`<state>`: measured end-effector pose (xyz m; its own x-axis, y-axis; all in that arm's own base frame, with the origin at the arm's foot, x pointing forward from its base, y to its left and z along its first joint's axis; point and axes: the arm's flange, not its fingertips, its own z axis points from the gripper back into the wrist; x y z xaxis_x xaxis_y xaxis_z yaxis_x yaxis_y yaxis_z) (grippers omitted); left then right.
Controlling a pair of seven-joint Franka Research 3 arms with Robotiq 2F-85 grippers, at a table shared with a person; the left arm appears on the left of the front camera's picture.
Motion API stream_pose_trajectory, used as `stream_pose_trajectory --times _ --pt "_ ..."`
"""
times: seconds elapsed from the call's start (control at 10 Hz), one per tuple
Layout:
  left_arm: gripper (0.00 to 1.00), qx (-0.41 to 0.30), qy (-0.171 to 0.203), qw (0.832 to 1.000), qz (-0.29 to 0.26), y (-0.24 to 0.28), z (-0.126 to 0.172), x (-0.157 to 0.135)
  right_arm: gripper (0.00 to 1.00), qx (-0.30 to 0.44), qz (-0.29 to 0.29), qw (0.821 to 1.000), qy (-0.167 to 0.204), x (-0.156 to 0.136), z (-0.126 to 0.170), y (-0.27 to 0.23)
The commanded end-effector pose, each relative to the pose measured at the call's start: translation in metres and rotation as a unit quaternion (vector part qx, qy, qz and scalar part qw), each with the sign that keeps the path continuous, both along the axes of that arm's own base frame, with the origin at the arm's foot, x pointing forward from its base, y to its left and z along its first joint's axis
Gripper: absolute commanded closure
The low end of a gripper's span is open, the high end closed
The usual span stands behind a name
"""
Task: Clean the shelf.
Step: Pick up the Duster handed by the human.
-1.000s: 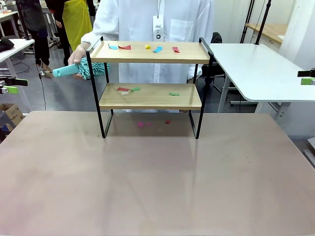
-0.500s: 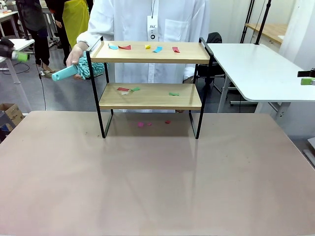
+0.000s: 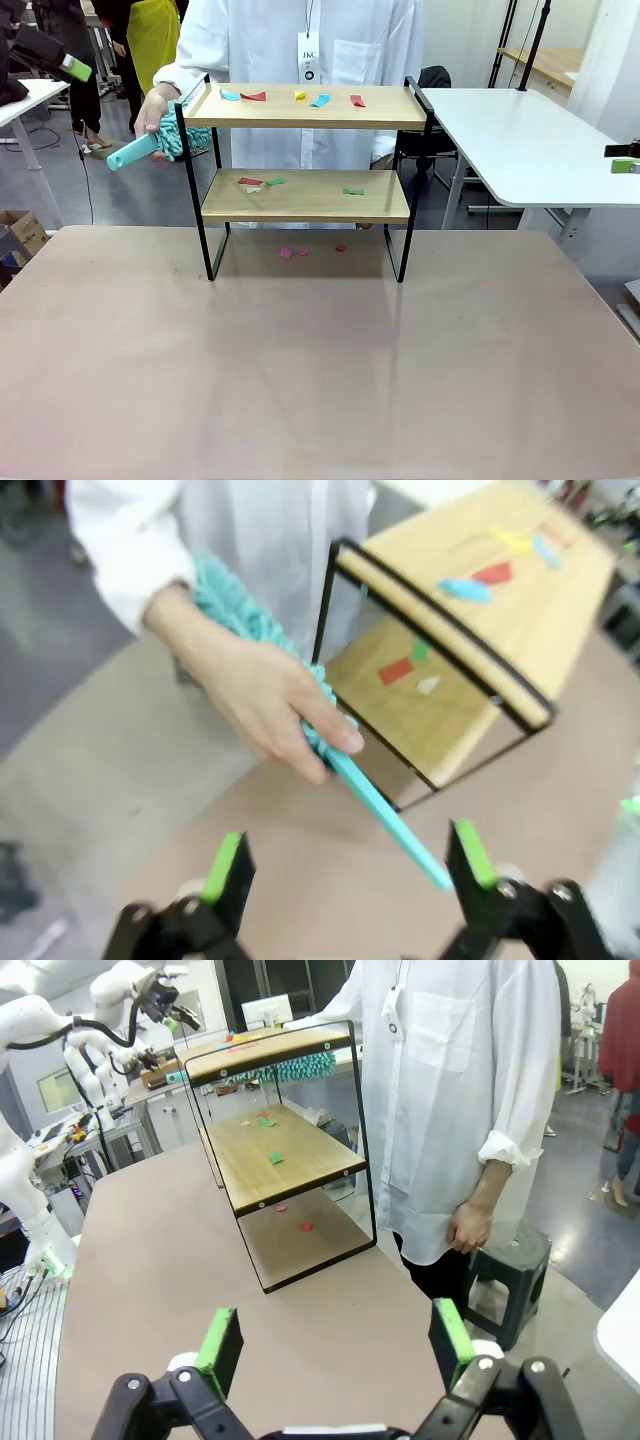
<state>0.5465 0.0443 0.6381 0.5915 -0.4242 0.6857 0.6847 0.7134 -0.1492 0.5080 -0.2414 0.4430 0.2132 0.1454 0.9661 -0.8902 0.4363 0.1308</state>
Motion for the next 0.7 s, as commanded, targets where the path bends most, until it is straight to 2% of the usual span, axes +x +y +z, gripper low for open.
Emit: stream_pose_trajectory --times 0.0,0.1,0.3,0.4,0.5,0.6 --pt "0.00 0.041 0.037 0.997 0.053 -0.028 0.003 -0.033 0.00 -0.002 0.002 1.000 -0.001 0.000 0.002 0.002" --pt "0.00 0.064 0.031 0.992 0.100 -0.044 0.005 -0.044 0.00 -0.002 0.002 1.000 -0.001 0.000 0.002 0.002" --pt "0.00 0.118 0.033 0.983 0.137 -0.064 -0.011 -0.064 0.00 -0.002 0.002 1.000 -0.001 0.000 0.002 0.002" --pt "0.00 0.122 0.025 0.981 0.145 -0.067 -0.020 -0.068 0.00 -0.002 0.002 1.000 -0.001 0.000 0.002 0.002" --pt "0.00 0.122 0.017 0.985 0.122 -0.064 -0.026 -0.070 0.00 -0.002 0.002 1.000 -0.001 0.000 0.002 0.002" --pt "0.00 0.112 0.024 0.986 0.124 -0.064 -0.007 -0.060 0.00 -0.002 0.002 1.000 -0.001 0.000 0.002 0.002"
